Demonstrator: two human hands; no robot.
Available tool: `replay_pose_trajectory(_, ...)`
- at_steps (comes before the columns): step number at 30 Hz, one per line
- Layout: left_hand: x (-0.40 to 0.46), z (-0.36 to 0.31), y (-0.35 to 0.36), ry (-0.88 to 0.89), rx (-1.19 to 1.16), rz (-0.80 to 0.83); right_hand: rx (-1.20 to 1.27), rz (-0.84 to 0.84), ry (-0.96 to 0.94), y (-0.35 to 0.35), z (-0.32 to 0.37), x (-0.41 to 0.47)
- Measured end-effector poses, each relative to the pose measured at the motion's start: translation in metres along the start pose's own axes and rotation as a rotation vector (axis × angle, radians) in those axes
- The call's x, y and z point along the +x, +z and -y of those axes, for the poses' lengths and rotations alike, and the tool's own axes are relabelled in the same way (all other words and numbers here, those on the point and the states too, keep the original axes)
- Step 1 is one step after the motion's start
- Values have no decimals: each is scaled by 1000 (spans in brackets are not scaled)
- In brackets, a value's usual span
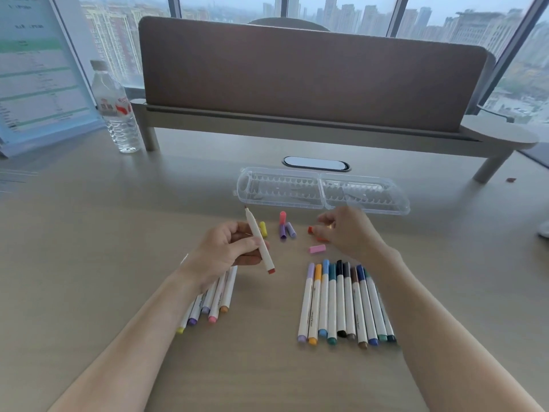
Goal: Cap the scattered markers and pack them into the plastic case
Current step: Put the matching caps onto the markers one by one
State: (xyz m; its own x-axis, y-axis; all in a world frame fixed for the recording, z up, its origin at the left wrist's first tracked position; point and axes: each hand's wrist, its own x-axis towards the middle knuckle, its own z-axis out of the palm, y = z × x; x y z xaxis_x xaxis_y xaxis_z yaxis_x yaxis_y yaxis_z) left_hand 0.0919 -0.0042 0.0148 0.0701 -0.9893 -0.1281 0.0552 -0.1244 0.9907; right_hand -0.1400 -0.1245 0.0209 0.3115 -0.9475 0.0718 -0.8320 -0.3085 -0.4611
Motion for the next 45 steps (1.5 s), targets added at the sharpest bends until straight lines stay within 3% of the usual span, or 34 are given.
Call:
replay_pose_trajectory(4,-4,-1,-1,4,-1,-4,-278,0,17,15,8,21)
replay_pose_trajectory(8,-5,-1,-3,10,-3,-6,-283,-56,24,19,6,23)
replay_pose_trajectory(14,-7,-2,-2,-7,75,54,674,-55,98,5,13,-23)
replay_pose_trajectory(17,-10,-2,2,7,163,120,1021,-35,98,7,15,-48)
replay_pose_trajectory(20,-14,0,7,13,281,143,1194,-46,136,11,15,-60)
replay_pose_trajectory(36,-15,0,13,36,419,87,1076,-82,21,11,27,-69)
replay_pose_trajectory(45,-14,5,21,251,382,114,924,-175,-14,16,32,-71)
